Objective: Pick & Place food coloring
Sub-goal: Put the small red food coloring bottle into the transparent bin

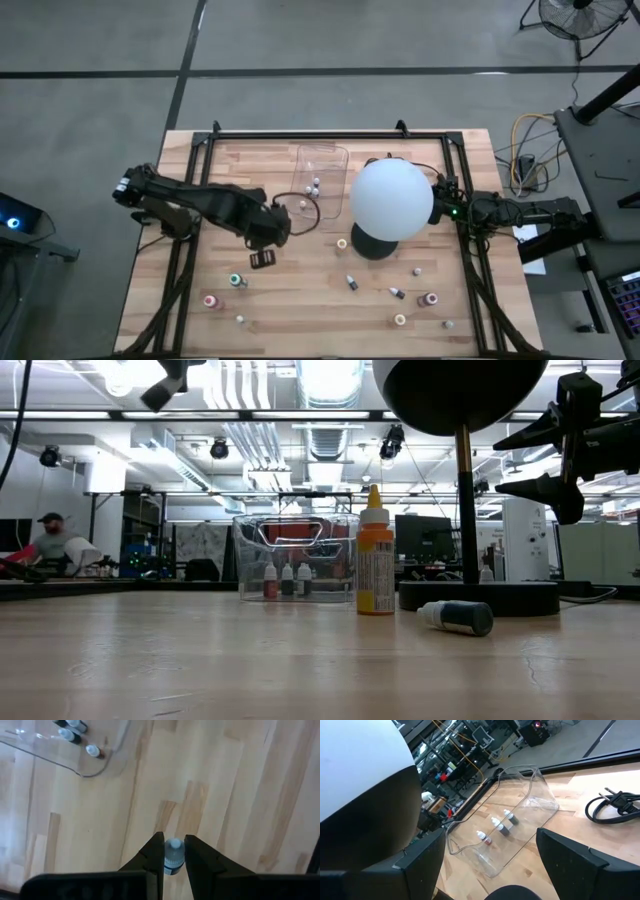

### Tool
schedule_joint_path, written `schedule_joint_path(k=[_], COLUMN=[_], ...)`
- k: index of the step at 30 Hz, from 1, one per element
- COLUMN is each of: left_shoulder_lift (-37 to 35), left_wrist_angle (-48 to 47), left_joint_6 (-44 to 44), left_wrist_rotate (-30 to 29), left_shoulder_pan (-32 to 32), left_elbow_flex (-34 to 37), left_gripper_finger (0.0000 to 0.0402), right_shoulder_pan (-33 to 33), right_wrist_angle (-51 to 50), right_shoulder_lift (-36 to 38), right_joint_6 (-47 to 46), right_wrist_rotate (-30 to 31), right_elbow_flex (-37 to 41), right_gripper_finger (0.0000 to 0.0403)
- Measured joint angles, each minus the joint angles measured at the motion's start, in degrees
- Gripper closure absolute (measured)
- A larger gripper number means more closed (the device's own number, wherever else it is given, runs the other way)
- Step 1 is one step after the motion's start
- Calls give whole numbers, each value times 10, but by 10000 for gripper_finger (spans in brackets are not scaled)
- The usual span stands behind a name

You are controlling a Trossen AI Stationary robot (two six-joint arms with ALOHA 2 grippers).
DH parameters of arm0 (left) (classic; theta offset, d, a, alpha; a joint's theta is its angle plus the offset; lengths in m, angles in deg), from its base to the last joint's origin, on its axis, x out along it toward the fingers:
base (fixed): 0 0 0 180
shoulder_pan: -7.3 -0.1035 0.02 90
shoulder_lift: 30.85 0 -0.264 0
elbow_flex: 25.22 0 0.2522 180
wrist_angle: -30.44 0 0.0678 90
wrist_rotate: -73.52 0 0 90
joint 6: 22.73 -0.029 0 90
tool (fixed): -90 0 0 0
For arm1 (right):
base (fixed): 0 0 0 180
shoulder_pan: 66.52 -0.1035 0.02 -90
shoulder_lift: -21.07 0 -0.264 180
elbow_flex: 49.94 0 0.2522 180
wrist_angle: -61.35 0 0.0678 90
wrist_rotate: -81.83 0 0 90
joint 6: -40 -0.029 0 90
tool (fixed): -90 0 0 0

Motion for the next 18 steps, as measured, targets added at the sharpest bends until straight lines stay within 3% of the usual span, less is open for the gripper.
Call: schedule_joint_path(k=[11,18], left_shoulder_lift=[-36,-49], left_wrist_angle=[112,182], left_joint_6=[-2,-44], left_wrist_rotate=[-5,-61], left_shoulder_pan=[-78,-144], left_elbow_flex=[0,3], left_gripper_finger=[362,362], right_shoulder_pan=[0,0], right_wrist_angle=[0,0], right_shoulder_lift=[0,0], right_joint_6=[0,0], right_wrist_rotate=[0,0], right_elbow_flex=[0,0], right_gripper_finger=[101,101])
